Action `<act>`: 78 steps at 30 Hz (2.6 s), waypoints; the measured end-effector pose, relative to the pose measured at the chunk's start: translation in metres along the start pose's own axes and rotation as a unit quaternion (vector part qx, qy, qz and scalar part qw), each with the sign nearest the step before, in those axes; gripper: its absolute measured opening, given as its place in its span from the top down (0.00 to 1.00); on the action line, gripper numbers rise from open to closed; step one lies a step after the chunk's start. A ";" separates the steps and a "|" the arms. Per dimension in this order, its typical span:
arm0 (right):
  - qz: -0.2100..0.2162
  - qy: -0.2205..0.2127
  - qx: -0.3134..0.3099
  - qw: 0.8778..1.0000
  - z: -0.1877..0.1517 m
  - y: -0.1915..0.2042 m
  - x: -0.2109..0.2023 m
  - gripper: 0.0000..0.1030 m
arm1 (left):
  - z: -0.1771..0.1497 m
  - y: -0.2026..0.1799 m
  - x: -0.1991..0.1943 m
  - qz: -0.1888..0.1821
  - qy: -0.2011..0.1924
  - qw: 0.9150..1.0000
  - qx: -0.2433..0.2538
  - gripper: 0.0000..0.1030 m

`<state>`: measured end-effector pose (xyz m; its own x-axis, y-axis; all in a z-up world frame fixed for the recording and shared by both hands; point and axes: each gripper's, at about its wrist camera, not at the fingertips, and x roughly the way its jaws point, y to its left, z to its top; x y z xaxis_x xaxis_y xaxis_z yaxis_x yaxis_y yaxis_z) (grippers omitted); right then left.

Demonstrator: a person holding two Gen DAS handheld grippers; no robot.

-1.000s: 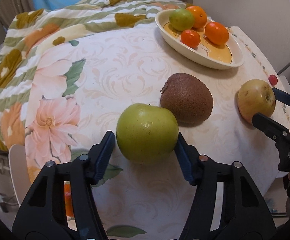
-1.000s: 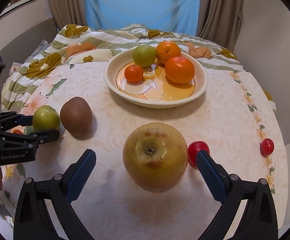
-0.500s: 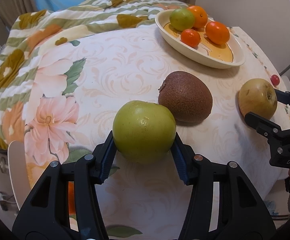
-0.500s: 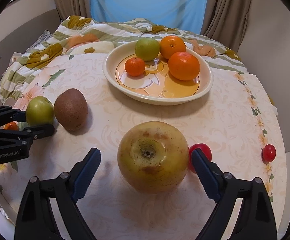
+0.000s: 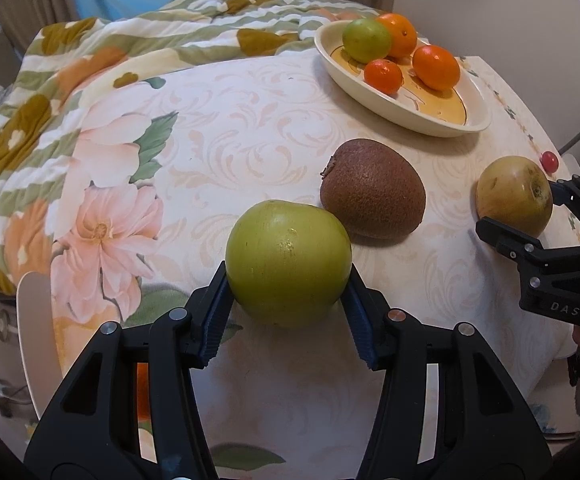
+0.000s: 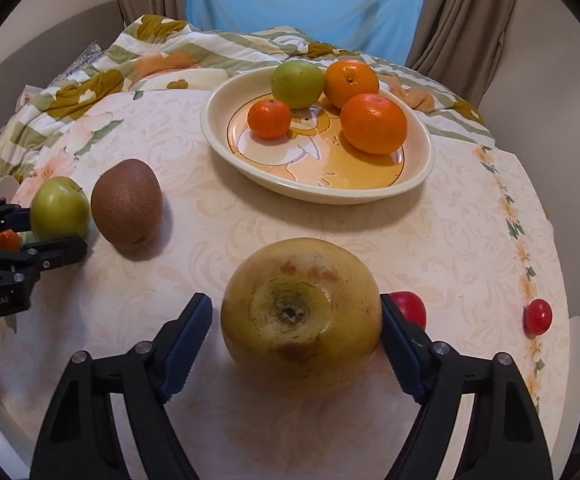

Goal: Organize fruits

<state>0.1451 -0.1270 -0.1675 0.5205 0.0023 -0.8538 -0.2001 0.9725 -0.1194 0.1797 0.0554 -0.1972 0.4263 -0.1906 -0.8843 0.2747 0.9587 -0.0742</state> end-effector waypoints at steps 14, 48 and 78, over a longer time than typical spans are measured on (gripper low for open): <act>-0.003 -0.011 -0.007 1.000 0.002 0.005 -0.010 0.33 | -0.002 0.003 -0.017 0.001 -0.014 1.000 -0.002 0.45; -0.006 0.003 0.048 0.999 0.007 -0.017 -0.015 0.33 | 0.023 0.005 0.015 0.003 0.022 1.000 0.005 0.00; 0.003 0.000 0.065 0.998 0.014 -0.030 -0.013 0.33 | 0.054 -0.004 0.027 -0.025 0.036 0.981 0.188 0.38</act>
<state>0.1557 -0.1526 -0.1464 0.5197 0.0081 -0.8543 -0.0940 0.9944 -0.0478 0.2365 0.0346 -0.1956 0.3450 -0.2072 -0.9154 0.5983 0.8000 0.0444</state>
